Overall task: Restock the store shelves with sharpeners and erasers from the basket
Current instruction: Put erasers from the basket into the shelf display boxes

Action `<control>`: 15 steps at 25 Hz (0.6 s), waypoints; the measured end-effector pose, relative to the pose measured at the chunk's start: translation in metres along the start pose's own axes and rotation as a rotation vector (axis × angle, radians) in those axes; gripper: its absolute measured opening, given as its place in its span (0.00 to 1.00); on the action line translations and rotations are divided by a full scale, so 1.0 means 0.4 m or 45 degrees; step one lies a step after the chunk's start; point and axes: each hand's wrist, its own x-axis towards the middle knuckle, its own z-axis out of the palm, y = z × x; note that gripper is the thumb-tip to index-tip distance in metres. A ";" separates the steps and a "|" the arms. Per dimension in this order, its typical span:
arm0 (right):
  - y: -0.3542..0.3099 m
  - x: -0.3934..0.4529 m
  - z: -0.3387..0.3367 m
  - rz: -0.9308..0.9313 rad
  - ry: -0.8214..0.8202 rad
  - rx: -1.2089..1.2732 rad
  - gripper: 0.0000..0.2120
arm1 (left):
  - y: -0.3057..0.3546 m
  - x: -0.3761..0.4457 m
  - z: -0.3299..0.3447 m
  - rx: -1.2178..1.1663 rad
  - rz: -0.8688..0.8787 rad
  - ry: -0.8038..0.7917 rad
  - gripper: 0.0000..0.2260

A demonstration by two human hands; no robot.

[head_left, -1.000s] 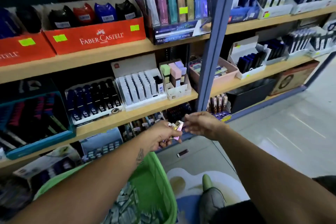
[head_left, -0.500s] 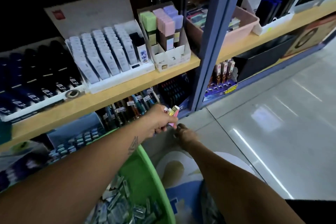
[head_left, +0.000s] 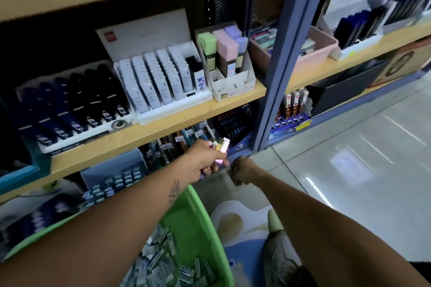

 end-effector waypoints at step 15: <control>-0.313 -0.542 -0.476 -0.766 0.281 0.945 0.10 | 0.208 -0.452 -0.105 -0.438 0.386 -0.228 0.12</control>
